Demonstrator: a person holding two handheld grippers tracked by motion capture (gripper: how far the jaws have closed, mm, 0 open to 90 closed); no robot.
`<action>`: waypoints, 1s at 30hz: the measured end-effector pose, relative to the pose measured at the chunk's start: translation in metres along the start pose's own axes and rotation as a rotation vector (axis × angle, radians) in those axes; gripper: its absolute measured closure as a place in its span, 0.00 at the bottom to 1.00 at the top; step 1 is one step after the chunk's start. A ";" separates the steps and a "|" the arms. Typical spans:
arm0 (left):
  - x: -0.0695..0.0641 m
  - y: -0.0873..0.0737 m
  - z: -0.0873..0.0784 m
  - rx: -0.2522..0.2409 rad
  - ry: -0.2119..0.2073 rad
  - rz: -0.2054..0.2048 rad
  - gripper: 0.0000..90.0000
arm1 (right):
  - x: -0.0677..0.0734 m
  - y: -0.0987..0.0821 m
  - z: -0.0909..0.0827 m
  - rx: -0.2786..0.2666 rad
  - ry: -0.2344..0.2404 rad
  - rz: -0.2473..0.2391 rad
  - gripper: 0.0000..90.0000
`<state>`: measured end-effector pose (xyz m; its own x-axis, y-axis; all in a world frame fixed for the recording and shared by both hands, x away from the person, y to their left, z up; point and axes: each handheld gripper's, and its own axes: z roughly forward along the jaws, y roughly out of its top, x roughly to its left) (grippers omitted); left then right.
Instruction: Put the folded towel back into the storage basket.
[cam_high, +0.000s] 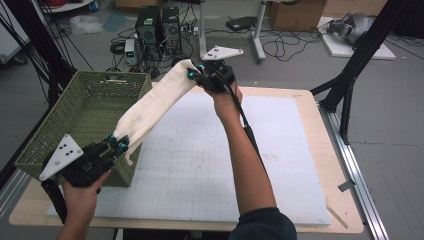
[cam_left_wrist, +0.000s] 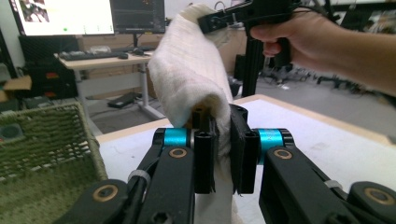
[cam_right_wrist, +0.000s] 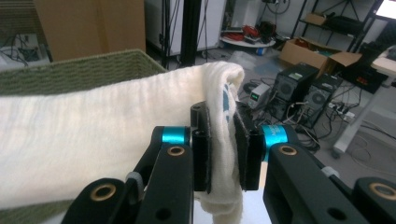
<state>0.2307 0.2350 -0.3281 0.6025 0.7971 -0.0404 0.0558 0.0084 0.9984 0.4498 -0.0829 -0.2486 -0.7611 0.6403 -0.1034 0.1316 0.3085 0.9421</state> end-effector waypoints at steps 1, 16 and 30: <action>0.001 0.000 -0.001 0.000 0.005 -0.001 0.90 | 0.001 0.003 0.004 0.003 0.004 0.001 0.88; 0.020 0.002 -0.022 -0.033 0.083 -0.022 0.91 | 0.022 0.035 0.052 0.004 0.040 -0.033 0.88; 0.035 -0.001 -0.032 -0.022 0.152 -0.017 0.91 | 0.045 0.055 0.103 -0.018 0.062 -0.041 0.88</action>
<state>0.2260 0.2818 -0.3293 0.4740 0.8790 -0.0524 0.0468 0.0342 0.9983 0.4882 0.0356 -0.2340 -0.8038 0.5821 -0.1227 0.0883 0.3206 0.9431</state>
